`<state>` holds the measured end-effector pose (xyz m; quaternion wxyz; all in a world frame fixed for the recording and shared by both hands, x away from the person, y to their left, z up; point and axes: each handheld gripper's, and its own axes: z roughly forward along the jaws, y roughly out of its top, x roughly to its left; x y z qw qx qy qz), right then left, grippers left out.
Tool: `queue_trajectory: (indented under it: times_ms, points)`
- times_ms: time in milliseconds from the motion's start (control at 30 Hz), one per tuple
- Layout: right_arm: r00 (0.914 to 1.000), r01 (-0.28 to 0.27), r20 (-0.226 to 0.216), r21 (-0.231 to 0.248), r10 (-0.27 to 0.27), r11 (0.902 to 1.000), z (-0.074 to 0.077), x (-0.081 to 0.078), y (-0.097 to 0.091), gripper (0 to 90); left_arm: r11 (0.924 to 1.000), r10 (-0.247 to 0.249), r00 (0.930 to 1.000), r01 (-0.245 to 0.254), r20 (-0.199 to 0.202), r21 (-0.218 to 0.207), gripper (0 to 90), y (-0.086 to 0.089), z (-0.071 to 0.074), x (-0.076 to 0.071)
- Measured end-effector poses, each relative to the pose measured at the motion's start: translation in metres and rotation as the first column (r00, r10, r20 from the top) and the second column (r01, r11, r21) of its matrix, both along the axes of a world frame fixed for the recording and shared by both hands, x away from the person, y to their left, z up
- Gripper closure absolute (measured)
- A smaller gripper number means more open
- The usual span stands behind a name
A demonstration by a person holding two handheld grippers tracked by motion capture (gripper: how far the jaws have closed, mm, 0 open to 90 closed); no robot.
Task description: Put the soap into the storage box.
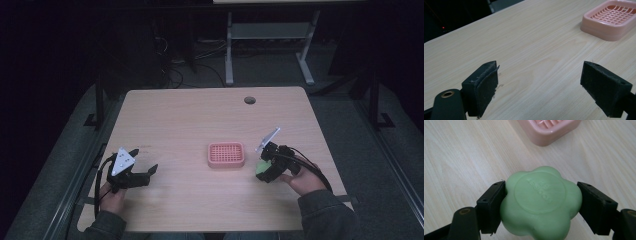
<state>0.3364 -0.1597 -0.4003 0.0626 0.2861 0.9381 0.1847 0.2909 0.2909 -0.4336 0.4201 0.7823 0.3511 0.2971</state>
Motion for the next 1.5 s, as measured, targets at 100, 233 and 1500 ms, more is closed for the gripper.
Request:
queue_trajectory:
  times_ms: [100, 233, 1500]
  points:
    - [1.0, -0.001, -0.001, 0.005, 0.001, 1.0, 0.001, 0.003, 0.002, 25.7, 1.0, -0.001, 1.0, 0.001, 0.001, -0.001, 14.1, 0.0, 0.0, 0.0]
    - [1.0, -0.006, -0.001, 0.006, 0.006, 1.0, 0.003, 0.005, 0.005, 25.7, 1.0, -0.001, 1.0, 0.001, 0.002, -0.004, 14.1, 0.0, 0.0, 0.0]
    - [0.9984, -0.055, -0.011, 0.019, 0.055, 0.9983, 0.016, 0.032, 0.034, 25.7, 1.0, -0.003, 1.0, 0.003, 0.005, -0.006, 14.1, 0.0, 0.001, 0.0]
